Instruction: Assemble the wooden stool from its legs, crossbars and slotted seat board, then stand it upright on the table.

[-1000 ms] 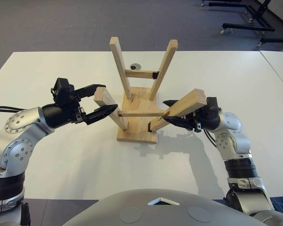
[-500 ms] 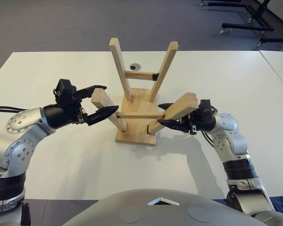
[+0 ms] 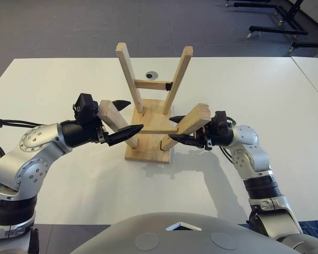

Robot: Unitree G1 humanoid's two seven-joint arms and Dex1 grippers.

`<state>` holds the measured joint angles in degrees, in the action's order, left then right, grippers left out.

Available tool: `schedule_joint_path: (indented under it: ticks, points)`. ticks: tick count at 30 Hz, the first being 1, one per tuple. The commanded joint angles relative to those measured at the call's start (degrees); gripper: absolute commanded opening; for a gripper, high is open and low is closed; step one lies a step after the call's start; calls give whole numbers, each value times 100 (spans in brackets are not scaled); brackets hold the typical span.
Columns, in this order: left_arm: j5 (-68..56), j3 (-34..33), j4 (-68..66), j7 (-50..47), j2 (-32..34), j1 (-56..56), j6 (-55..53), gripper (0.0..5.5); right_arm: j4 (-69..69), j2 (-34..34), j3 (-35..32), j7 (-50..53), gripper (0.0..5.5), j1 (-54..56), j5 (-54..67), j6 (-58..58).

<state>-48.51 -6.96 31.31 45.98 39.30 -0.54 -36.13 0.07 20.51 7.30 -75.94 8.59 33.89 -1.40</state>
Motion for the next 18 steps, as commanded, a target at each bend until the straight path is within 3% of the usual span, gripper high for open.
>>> schedule_joint_path:
  ticks: [1,11,18]
  points:
    - [131,245,194,-72,-66,-130,-1,449,60,-29,153,1,206,108,-208,33]
    - [1099,906,11,-980,-376,57,-1,449,-9,53,253,-46,206,118,-220,43]
    - [1018,893,325,-1239,-434,513,-150,449,-57,114,249,-33,206,152,-169,67]
